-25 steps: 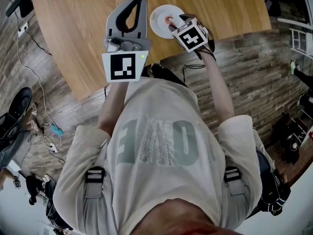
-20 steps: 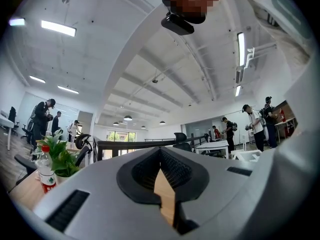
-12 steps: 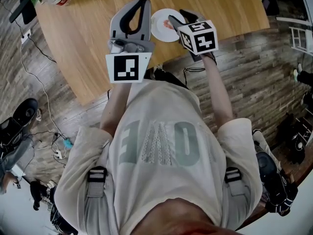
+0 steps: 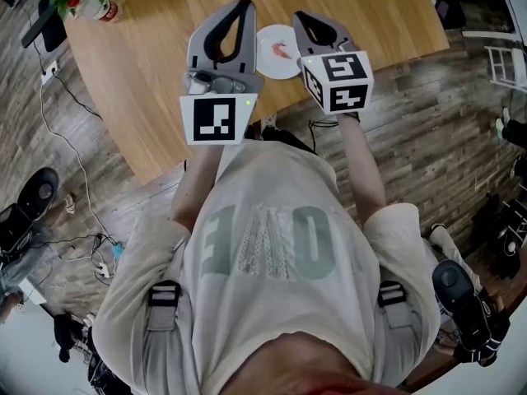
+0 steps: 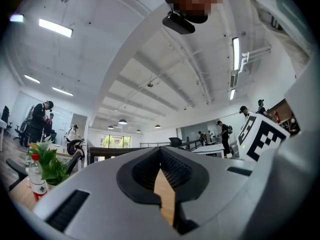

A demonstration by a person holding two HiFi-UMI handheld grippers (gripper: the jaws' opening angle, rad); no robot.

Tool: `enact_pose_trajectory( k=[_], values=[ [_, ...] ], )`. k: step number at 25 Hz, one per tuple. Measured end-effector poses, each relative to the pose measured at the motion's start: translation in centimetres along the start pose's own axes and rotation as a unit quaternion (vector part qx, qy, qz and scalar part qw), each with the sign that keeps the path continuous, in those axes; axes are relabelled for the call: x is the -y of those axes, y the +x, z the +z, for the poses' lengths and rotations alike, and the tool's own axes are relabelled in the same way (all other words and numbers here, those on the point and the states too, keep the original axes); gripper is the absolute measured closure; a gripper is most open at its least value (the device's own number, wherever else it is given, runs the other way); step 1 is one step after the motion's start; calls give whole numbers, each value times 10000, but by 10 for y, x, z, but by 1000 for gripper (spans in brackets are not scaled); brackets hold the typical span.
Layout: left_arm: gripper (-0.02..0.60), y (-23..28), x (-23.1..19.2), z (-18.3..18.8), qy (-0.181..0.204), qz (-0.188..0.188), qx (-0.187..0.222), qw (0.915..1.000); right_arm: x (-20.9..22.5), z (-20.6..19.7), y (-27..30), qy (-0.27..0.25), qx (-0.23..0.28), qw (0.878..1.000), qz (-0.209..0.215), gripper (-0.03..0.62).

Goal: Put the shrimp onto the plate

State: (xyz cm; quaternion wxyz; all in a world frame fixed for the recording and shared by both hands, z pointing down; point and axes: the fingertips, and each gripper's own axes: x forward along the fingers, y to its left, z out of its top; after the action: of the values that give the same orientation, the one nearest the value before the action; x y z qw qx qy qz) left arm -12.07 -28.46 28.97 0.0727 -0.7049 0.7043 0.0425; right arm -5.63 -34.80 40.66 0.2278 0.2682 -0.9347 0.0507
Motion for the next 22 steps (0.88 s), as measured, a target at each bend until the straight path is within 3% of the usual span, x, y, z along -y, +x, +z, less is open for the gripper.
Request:
enact_pose_trajectory(
  k=[6,12,22],
  values=[
    [572,5,1,15,-131,-7,26,9999,-10,68,-34,-31,1235,9922,-145,576],
    [572,5,6,33,-99,-124,175,9997,-13,118,-85,29,2387,9699,-484,575],
    [572,3,13,41,-57,-317,291,9991,-3,124,-135,410,3147,9421,-1084,574]
  ],
)
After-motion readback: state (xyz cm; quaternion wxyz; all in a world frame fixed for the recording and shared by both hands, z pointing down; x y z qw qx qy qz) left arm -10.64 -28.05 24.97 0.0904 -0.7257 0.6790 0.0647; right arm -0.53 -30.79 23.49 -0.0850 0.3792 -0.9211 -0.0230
